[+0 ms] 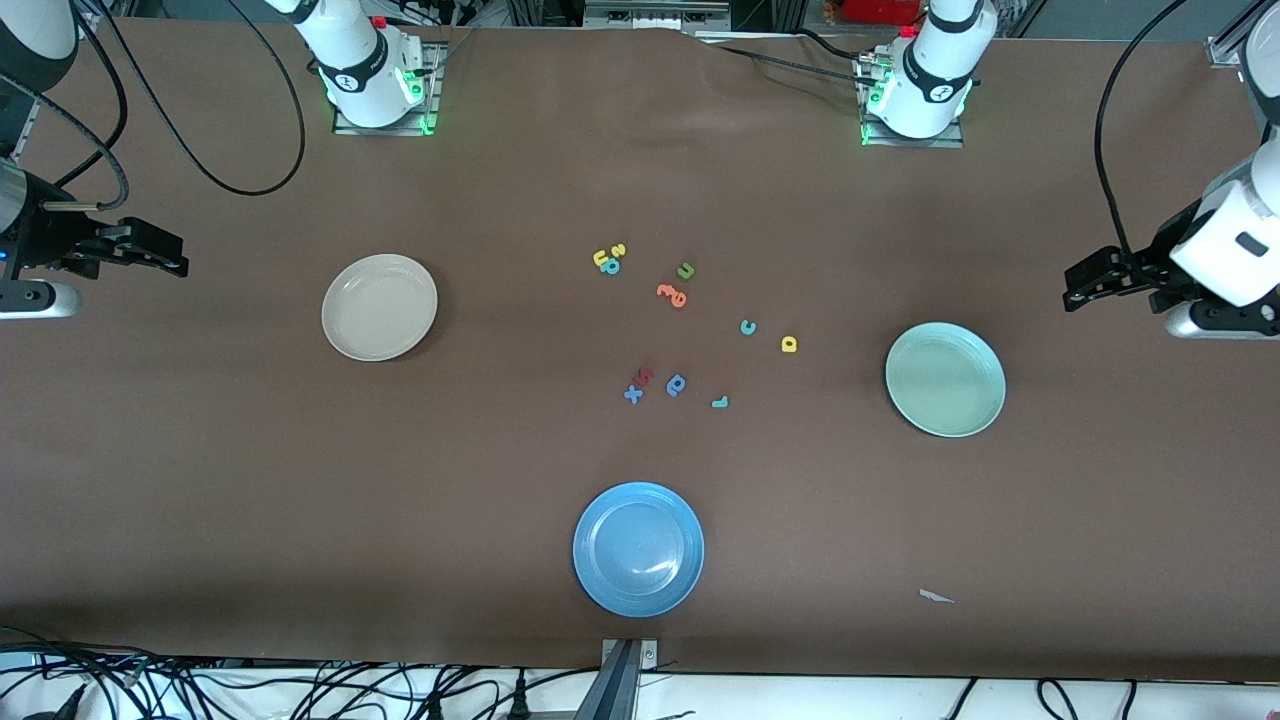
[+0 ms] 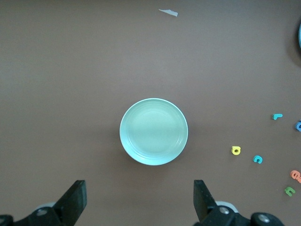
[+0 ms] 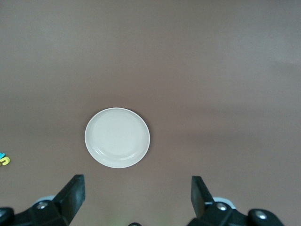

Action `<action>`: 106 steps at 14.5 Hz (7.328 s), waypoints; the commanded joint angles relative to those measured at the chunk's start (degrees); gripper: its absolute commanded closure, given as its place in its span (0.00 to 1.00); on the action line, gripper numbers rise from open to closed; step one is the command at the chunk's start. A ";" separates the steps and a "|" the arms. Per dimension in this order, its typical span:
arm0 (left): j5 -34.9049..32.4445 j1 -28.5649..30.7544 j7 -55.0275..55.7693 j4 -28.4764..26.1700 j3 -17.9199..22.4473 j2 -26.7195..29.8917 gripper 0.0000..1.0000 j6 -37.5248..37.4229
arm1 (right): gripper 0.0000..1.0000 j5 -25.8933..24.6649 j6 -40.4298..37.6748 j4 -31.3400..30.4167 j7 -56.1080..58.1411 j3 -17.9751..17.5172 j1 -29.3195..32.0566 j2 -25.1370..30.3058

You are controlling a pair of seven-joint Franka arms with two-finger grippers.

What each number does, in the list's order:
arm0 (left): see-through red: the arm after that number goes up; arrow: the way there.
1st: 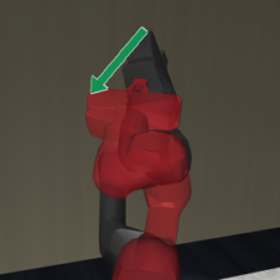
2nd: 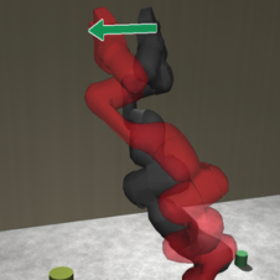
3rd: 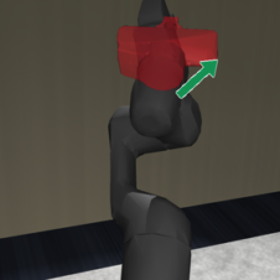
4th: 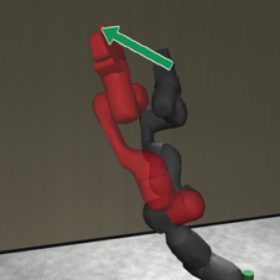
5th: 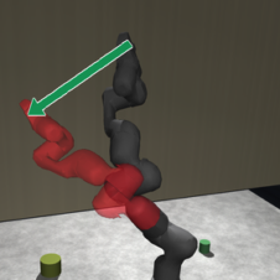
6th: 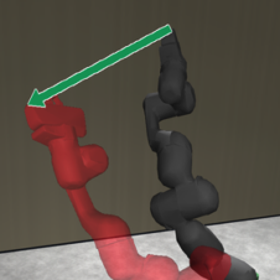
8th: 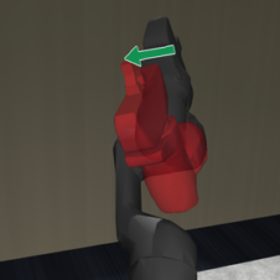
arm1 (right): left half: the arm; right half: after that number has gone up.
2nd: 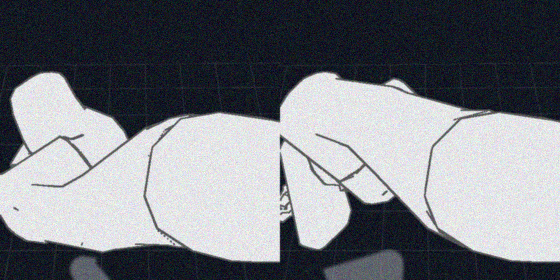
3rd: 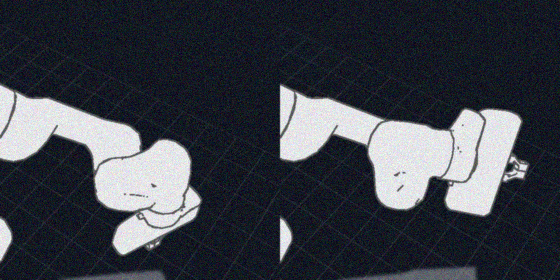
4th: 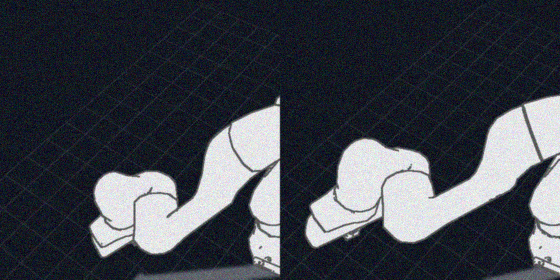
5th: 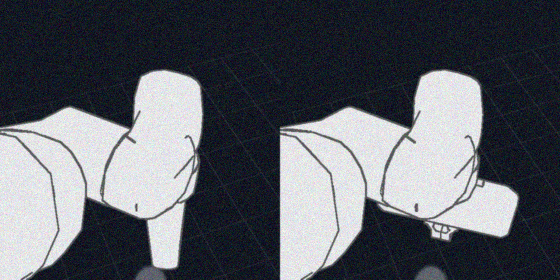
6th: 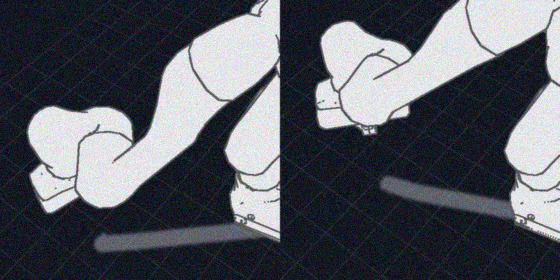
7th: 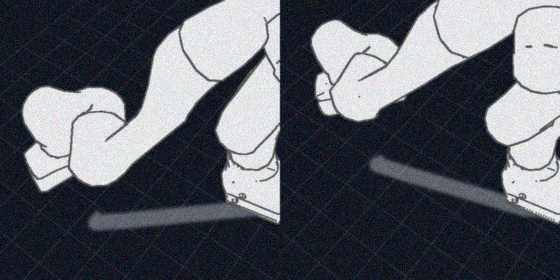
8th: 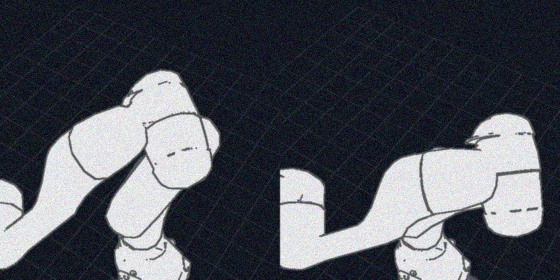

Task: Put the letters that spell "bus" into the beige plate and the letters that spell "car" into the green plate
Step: 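Move the left gripper toward the yellow letter while the right gripper reaches letters, then grasp the yellow letter with the left gripper while the right gripper lowers, then place the yellow letter on the green plate while the right gripper grasps teal d, then drop the teal d on the beige plate while the left gripper reaches teal c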

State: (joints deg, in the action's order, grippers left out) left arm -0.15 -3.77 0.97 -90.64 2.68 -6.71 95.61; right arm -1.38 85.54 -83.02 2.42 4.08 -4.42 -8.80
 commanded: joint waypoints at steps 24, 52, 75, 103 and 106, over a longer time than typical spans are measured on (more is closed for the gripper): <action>3.76 -20.31 28.03 -24.49 -4.08 -17.99 0.00 42.80 | 0.00 -0.54 35.89 -20.93 -37.30 -25.77 -7.79 -10.45; -0.55 -22.16 27.51 -29.33 -4.26 -22.38 0.76 49.67 | 0.00 -32.64 57.63 -30.36 -85.04 -33.26 -19.48 -28.81; -5.30 0.86 -6.33 -24.94 -3.99 -18.17 0.00 32.10 | 0.46 -35.19 57.63 -30.27 -83.37 -31.33 -20.45 -29.26; -8.37 -12.41 48.25 -30.39 -20.78 -22.03 0.14 50.46 | 0.90 -24.20 55.09 -44.69 -34.09 -37.12 16.00 -9.22; -8.37 -12.76 48.69 -26.62 -20.78 -23.96 0.24 46.26 | 0.89 -24.11 52.62 -44.69 -24.69 -37.47 22.94 -9.30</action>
State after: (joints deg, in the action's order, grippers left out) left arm -6.48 -16.39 48.09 -121.01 -18.00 -28.75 145.17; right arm -26.80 139.55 -126.46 -28.19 -31.67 13.79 -19.56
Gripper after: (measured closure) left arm 0.181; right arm 0.630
